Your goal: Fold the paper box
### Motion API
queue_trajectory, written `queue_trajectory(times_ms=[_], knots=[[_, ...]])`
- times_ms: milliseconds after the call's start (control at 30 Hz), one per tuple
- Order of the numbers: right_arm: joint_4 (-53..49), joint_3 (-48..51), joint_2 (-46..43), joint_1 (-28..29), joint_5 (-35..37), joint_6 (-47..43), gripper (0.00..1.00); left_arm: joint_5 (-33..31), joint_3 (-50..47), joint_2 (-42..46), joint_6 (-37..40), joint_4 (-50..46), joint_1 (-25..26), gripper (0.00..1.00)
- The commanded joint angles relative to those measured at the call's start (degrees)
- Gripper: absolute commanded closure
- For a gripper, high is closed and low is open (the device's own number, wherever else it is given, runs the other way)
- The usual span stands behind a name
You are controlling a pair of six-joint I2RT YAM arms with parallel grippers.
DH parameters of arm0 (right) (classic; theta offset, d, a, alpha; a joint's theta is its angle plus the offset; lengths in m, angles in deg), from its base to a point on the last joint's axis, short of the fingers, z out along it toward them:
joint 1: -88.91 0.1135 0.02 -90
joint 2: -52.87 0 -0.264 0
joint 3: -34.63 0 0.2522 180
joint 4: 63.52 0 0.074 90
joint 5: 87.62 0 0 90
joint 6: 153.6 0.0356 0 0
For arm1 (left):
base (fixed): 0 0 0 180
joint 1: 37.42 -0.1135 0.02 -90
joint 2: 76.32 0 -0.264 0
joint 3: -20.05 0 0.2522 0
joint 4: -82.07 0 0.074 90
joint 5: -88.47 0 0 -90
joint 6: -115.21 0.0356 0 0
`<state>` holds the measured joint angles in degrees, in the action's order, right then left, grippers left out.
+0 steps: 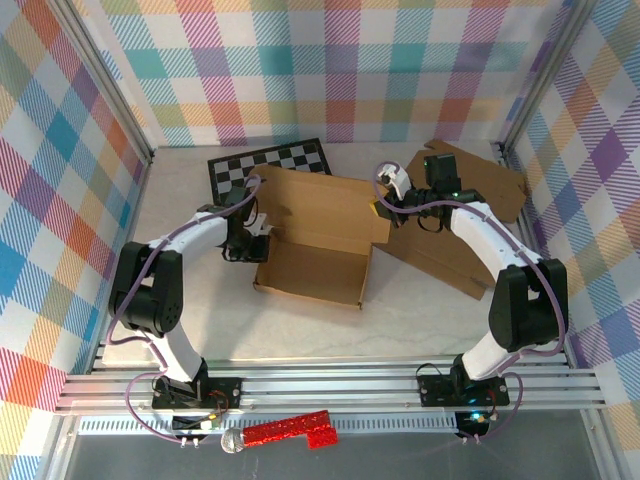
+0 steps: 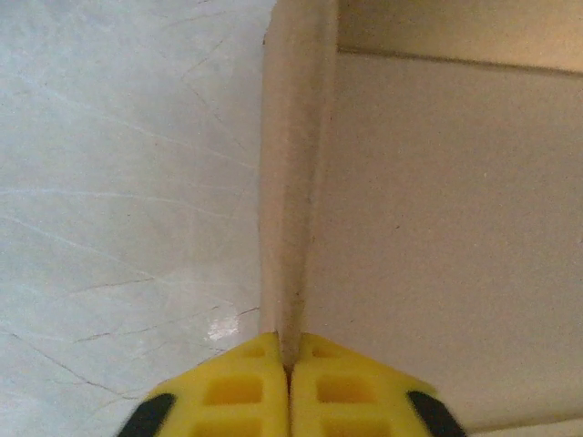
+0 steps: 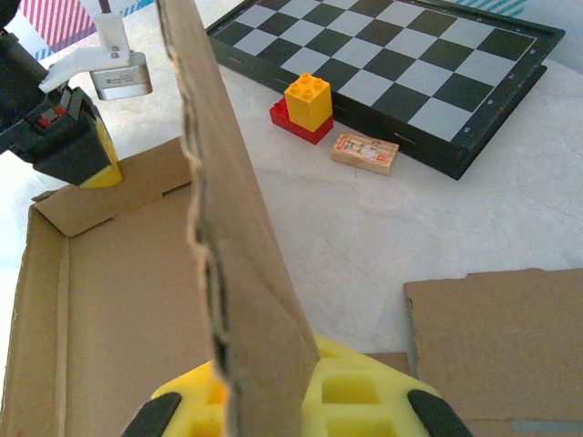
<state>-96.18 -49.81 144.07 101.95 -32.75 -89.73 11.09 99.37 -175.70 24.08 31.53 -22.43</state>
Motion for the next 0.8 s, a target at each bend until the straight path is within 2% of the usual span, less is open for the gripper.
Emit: queue_trajectory(times_ms=[0, 133, 233, 333, 433, 533, 633, 700, 767], knots=[[-0.7, -1.31, 0.47, -0.03, -0.18, -0.48, 1.0, -0.07, -0.78, -1.02, 0.7, -0.89, 0.04, 1.0], [-0.54, -1.17, 0.47, 0.13, -0.1, -0.39, 1.0, -6.74, -0.36, -0.9, -0.13, -2.28, 1.87, 1.0], [-0.34, -1.22, 0.43, 0.27, 0.11, -0.28, 1.0, -14.13, -0.33, -0.87, -2.97, -3.22, 4.08, 1.0], [-0.3, -1.4, 0.38, 0.41, 0.36, -0.27, 1.0, -24.34, -1.11, 0.64, -6.88, -4.09, 6.55, 1.0], [-0.53, -1.55, 0.21, 0.5, 0.42, -0.35, 1.0, -29.84, -1.66, 2.23, -8.97, -4.35, 8.4, 1.0], [-0.66, -1.48, 0.13, 0.56, 0.34, -0.63, 1.0, -30.97, -1.14, 1.73, -8.77, -4.8, 9.36, 1.0], [-0.88, -1.42, 0.12, 0.55, 0.03, -0.77, 1.0, -28.06, -1.3, 1.31, -7.53, -3.56, 8.83, 1.0], [-0.97, -1.4, 0.1, 0.51, -0.01, -0.93, 1.0, -24.43, -0.99, 0.64, -6.98, -2.96, 7.5, 0.89], [-0.93, -1.31, 0.03, 0.5, -0.09, -0.9, 1.0, -21.0, -0.2, -0.64, -6.29, -2.82, 5.89, 0.83]])
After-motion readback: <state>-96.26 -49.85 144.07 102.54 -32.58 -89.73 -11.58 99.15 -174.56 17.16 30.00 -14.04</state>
